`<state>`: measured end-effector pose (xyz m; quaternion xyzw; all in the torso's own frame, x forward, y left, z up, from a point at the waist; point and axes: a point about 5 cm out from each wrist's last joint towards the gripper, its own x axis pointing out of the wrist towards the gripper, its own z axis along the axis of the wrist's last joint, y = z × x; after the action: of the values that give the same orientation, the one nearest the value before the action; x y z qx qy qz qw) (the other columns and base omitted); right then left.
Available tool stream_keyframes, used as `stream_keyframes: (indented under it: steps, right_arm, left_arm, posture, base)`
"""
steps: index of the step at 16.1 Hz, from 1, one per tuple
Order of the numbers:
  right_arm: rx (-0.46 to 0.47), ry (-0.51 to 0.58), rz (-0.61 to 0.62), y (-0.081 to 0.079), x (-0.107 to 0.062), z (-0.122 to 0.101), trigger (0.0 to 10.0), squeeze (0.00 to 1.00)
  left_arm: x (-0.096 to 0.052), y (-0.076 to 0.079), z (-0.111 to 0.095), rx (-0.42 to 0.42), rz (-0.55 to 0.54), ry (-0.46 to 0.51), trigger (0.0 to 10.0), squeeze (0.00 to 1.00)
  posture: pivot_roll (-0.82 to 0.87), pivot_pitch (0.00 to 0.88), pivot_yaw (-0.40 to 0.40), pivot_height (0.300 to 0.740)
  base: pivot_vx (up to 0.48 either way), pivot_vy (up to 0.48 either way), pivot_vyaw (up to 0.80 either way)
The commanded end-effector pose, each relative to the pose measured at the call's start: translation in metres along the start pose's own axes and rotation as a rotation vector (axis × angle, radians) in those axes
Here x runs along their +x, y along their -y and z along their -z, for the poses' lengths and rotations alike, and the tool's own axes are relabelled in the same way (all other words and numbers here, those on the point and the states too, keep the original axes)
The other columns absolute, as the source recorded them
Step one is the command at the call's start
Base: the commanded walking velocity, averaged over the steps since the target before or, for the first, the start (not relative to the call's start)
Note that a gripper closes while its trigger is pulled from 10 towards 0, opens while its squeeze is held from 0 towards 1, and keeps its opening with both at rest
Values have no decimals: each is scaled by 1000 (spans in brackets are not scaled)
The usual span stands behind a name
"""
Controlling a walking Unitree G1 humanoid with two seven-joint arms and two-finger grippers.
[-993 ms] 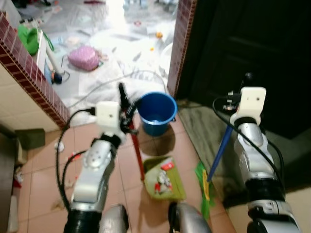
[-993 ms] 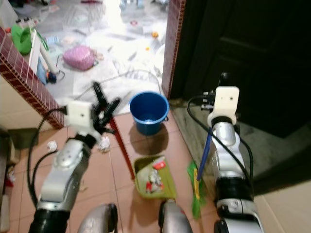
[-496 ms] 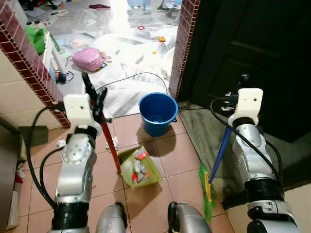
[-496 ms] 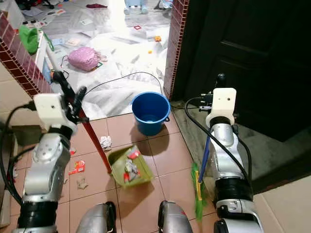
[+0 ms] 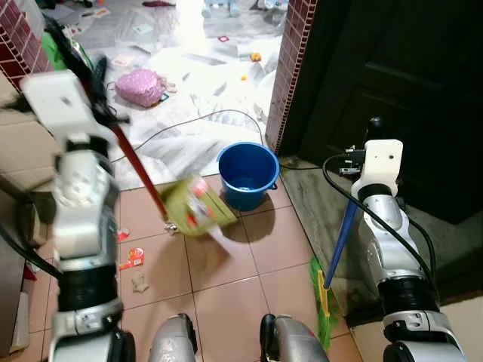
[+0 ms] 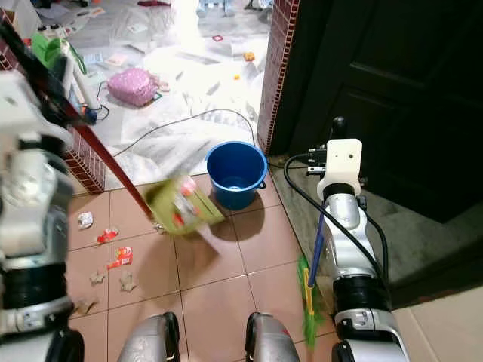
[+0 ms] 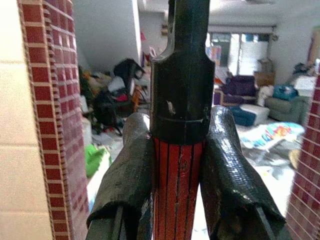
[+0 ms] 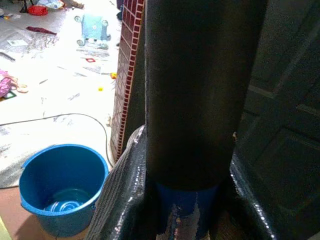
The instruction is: Sweep floor
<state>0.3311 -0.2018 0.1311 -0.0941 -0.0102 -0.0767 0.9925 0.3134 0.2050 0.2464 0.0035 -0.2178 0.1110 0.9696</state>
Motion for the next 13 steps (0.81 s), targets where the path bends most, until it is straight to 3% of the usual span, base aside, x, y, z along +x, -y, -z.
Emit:
stream_keyframes:
  steps: [1,5,10,13]
  right_arm:
    - [-35,24,-1,2,3,-5,10000,0]
    - [-40,27,-9,1,4,-4,10000,0]
    - [-46,27,-20,-2,2,-1,10000,0]
    - [-47,23,-21,-4,1,1,10000,0]
  left_arm:
    - [4,-3,-15,-3,-23,71,10000,0]
    - [22,-1,-32,-34,-35,142,10000,0]
    - [39,9,-52,-67,-13,227,10000,0]
    - [42,12,-53,-87,1,236,10000,0]
  posture:
    - [-28,139,-10,740]
    - [-26,134,-14,740]
    - [-31,129,-7,740]
    - [-31,129,-5,740]
  base:
    - [0,0,0]
    - [0,0,0]
    - [358,0,0]
    - [340,0,0]
